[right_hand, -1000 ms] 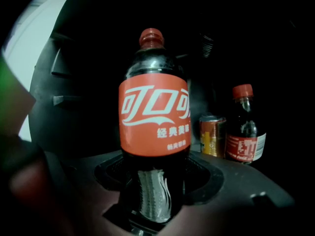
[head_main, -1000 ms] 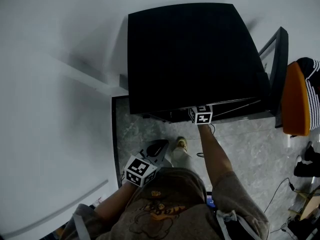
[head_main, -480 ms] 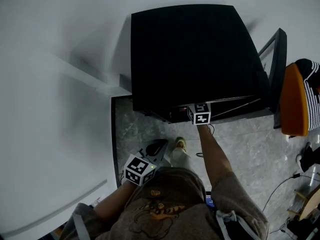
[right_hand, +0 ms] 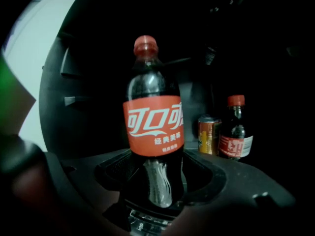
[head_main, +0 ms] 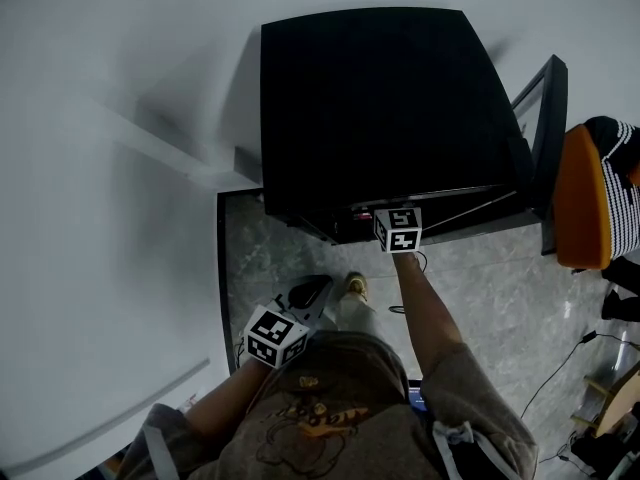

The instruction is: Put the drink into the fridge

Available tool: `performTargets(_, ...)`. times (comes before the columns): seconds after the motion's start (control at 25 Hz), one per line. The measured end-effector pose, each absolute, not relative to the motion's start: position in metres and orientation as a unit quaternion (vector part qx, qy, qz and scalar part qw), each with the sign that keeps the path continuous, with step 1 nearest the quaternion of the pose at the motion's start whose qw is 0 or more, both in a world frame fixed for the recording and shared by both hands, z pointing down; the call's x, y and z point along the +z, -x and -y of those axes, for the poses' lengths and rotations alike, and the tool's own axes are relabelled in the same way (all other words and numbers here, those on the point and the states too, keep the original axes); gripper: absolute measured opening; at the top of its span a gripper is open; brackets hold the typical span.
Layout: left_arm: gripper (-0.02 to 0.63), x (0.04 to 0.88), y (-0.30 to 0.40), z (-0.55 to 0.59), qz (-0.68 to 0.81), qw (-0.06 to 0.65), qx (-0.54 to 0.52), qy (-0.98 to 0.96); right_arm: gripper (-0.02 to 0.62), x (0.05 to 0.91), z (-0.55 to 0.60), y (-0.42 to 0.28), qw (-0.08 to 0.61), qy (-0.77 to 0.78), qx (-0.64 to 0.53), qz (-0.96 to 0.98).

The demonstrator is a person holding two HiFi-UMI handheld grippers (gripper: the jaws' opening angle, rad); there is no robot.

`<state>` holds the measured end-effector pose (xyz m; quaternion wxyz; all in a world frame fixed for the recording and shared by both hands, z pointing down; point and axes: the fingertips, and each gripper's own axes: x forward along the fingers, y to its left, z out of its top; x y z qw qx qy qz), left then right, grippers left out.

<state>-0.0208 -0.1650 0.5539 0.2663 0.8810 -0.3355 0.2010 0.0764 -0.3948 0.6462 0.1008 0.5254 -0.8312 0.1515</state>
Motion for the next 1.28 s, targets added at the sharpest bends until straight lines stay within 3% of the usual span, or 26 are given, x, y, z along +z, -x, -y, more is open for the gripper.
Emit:
performTargets(0.72, 0.005, 0.52, 0.0, 0.185, 0.32, 0.238, 0.158, -0.903, 0.288, 0.555, 0.294, -0.092, 0.094, -0.452, 0.128, 0.878)
performTargets(0.76, 0.005, 0.516, 0.0, 0.186, 0.318, 0.233, 0.157, -0.905, 0.272, 0.546, 0.286, -0.09, 0.089, -0.441, 0.125, 0.884)
performTargets(0.84, 0.005, 0.508, 0.0, 0.189, 0.315, 0.224, 0.155, -0.909, 0.153, 0.53, 0.27, -0.085, 0.081, -0.417, 0.117, 0.898)
performTargets(0.88, 0.005, 0.504, -0.001, 0.191, 0.314, 0.22, 0.154, -0.911, 0.124, 0.524, 0.262, -0.084, 0.079, -0.407, 0.114, 0.903)
performTargets(1.28, 0.005, 0.468, -0.01, 0.191, 0.29, 0.221, 0.126, -0.923, 0.021, 0.47, 0.19, -0.062, 0.052, -0.313, 0.132, 0.939)
